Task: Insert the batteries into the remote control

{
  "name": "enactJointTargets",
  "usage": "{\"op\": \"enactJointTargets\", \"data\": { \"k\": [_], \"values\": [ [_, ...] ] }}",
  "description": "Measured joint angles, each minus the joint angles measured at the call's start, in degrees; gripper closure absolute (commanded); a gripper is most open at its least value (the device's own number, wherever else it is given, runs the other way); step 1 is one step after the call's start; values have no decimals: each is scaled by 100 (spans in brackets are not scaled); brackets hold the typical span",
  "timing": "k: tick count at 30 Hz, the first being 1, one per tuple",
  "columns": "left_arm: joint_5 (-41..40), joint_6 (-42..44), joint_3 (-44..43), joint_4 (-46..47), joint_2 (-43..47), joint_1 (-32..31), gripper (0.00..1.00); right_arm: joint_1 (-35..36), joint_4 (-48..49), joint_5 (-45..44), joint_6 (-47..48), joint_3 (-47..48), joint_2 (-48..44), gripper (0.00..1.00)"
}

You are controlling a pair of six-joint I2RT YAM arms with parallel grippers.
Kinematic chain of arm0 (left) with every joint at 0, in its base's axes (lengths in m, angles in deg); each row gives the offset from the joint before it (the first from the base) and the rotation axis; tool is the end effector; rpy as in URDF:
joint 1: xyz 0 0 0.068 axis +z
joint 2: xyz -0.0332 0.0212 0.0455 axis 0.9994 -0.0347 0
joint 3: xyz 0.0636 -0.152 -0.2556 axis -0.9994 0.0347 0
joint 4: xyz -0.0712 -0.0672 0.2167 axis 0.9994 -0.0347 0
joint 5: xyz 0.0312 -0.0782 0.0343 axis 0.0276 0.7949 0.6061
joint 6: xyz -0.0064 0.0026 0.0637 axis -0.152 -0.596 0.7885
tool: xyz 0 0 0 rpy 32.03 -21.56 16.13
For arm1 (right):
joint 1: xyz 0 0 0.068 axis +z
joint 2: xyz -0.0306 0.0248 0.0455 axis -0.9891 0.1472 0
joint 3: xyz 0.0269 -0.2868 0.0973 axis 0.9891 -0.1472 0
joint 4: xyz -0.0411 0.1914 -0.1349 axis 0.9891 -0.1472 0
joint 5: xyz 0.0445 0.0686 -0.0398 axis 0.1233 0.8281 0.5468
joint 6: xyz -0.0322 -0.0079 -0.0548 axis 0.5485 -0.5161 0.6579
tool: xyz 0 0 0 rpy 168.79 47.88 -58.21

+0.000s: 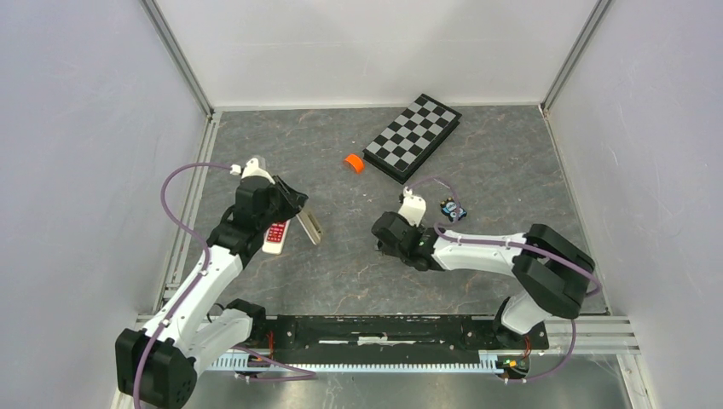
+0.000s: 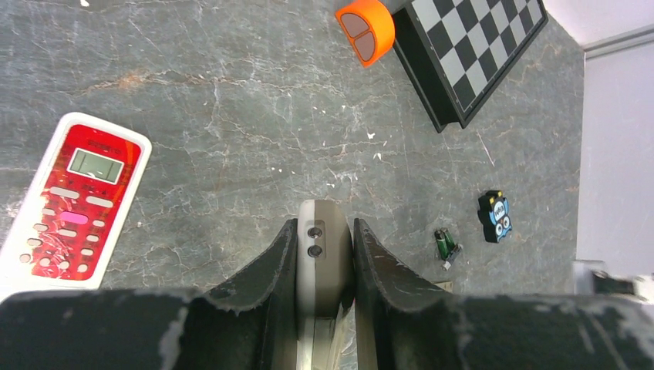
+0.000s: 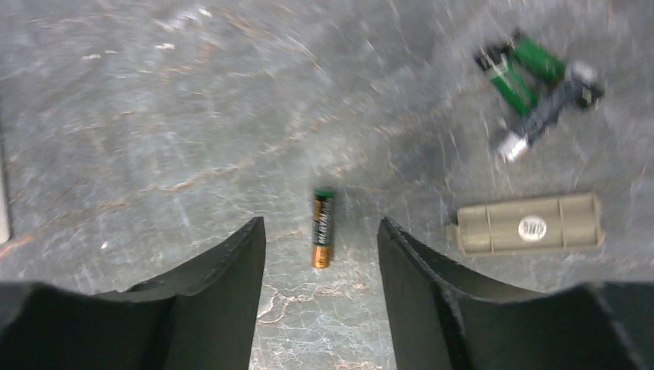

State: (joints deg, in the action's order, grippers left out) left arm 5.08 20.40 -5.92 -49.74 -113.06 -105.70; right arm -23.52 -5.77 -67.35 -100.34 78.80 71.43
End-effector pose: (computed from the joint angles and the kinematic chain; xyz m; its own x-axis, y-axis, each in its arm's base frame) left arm 0.1708 -0.0523 0.2930 -0.5273 -0.5427 -0.6538 -0.1216 0.8097 -0.5741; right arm 0.1737 0.2325 0.2030 -0.7170 0.3682 -0.5919 0.1669 0.9151 0.3670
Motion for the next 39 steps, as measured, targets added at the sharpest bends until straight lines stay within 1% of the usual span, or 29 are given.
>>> {"op": "enactJointTargets", "data": {
  "k": [3,4,6,7,8,10,12,14,16,19,24,32,39],
  "values": [
    [-46,2,-26,-26,-2,52,98,-52,555,-35,1058,-140,-361,39],
    [-48,4,-46,-61,-2,76,98,-96,909,37,1624,-254,-555,37],
    [-44,22,-120,-184,0,129,98,-267,1729,514,2994,-586,-990,36],
    [-42,52,-179,-264,-2,162,98,-363,1987,804,3637,-708,-1163,35],
    [-37,83,-243,-313,-2,195,98,-511,2260,1318,4660,-839,-1392,34],
    [-20,160,-372,-409,0,264,98,-723,2243,2122,6140,-822,-1523,33],
    [15,221,-503,-490,11,352,98,-879,1644,3051,7735,-544,-1440,34],
    [105,280,-608,-535,28,455,98,-942,999,3604,8841,-177,-1165,36],
    [232,310,-667,-555,28,549,98,-968,437,3897,9726,240,-750,37],
    [420,317,-678,-595,17,673,98,-966,57,4041,10472,481,-356,36],
    [710,326,-678,-614,-70,894,98,-970,-236,4214,11234,365,-313,38],
    [758,437,-678,-634,-142,1025,98,-892,-533,4030,11656,444,258,38],
    [761,463,-680,-647,-251,1086,98,-850,-509,4061,11820,599,463,38]
  ]
}}
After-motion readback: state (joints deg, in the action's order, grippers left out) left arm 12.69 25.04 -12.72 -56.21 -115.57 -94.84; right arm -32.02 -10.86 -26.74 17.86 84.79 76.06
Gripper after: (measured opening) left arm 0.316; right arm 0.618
